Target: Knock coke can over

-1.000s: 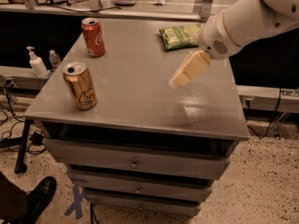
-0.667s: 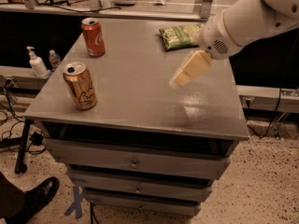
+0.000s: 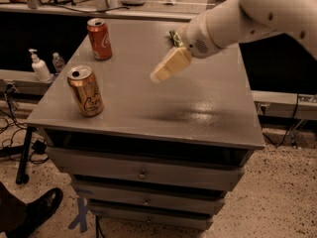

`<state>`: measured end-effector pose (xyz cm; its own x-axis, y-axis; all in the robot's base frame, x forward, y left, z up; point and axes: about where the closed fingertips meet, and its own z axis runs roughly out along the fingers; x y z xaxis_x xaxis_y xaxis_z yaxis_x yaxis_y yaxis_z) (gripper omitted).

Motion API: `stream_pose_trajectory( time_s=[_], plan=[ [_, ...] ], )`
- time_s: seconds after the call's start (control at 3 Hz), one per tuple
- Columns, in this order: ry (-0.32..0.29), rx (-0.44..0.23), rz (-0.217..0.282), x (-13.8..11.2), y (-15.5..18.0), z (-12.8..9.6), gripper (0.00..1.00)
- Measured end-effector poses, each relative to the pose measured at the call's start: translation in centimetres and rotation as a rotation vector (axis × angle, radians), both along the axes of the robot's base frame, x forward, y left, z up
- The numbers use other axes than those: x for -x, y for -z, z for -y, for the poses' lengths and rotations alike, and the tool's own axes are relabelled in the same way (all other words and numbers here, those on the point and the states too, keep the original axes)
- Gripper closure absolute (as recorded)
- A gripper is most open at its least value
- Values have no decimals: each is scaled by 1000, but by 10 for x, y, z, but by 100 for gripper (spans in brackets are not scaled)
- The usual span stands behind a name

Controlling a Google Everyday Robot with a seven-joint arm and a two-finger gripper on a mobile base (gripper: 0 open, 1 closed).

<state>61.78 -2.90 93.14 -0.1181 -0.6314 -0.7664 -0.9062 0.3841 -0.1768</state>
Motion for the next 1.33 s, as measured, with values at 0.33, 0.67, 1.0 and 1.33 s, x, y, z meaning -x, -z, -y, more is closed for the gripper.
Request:
stream_pose_trajectory(
  time_s=[0.33,0.67,1.0,1.33],
  plan=[
    [-6,-93,24,-34,8,-41,0],
    [5,-174,34,-61,22,-71,0],
    [21,-247,37,-79,32,-91,0],
    [21,-247,37,-79,32,-91,0]
  ],
)
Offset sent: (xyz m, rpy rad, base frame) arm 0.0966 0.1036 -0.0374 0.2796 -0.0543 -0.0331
